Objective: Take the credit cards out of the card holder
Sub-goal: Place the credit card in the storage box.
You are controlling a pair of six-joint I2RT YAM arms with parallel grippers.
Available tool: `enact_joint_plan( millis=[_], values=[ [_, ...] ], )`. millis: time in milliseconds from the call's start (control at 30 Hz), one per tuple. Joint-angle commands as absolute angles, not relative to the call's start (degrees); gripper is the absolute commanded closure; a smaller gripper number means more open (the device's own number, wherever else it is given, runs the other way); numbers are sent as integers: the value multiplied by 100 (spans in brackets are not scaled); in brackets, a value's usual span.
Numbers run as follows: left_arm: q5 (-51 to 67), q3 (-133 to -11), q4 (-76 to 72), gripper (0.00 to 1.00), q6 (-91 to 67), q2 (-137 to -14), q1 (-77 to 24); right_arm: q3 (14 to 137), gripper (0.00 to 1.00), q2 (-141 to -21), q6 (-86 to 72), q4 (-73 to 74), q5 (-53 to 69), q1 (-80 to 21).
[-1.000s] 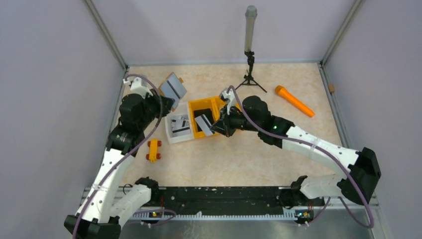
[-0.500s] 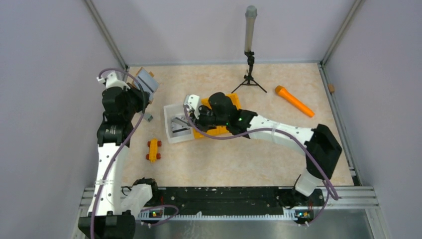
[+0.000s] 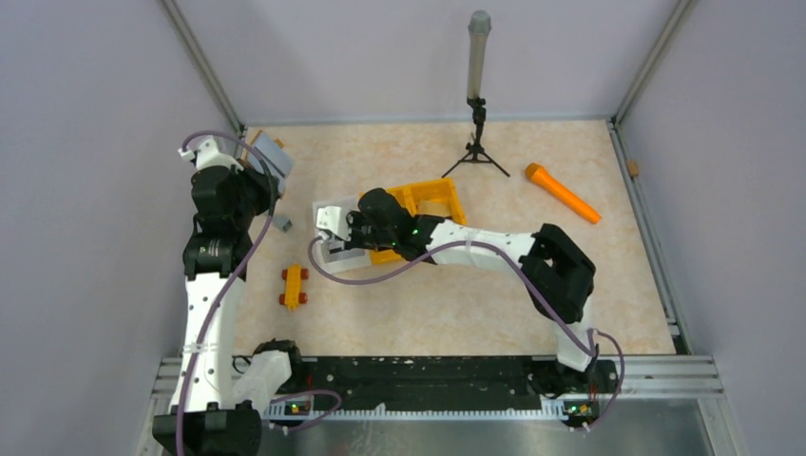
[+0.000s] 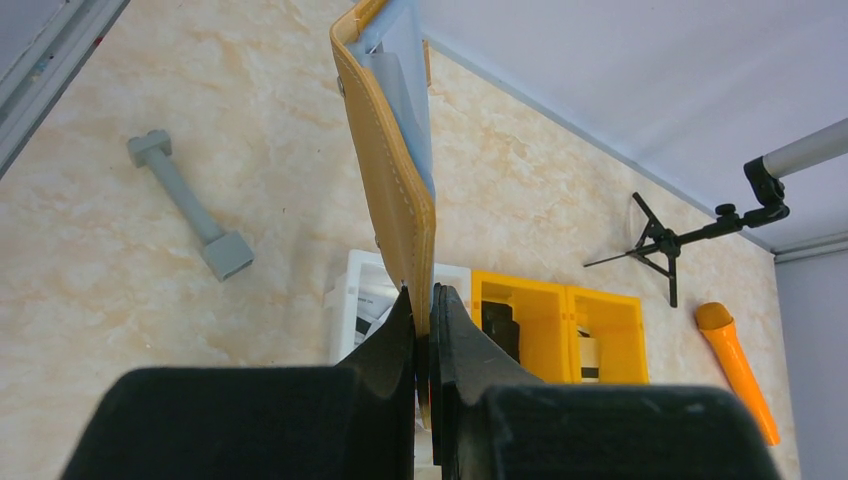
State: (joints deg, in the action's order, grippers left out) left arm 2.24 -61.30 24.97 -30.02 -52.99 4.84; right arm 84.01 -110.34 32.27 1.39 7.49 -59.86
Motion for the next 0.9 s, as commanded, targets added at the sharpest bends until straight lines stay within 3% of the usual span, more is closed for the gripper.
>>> enact_joint_plan(
  millis=[0, 367, 467, 633, 867],
  values=[
    [308, -6328, 2287, 100, -2944, -5227, 535, 8974, 100, -11401, 4135, -94, -179, -6110],
    [456, -6329, 2287, 100, -2944, -5203, 562, 9703, 100, -12363, 4950, 42, -1244, -6263],
    [469, -6326, 2294, 100, -2944, -5168, 563, 9625, 73, -12277, 4754, -138, -1262, -6288],
    [649, -6372, 2322, 100, -2991, -5158, 567, 9232, 57, -11628, 4356, -321, -888, -6311],
    [1470, -6317, 2240, 100, -3041, -5133, 562, 8160, 53, -10207, 3420, -557, -381, -6268]
  ],
)
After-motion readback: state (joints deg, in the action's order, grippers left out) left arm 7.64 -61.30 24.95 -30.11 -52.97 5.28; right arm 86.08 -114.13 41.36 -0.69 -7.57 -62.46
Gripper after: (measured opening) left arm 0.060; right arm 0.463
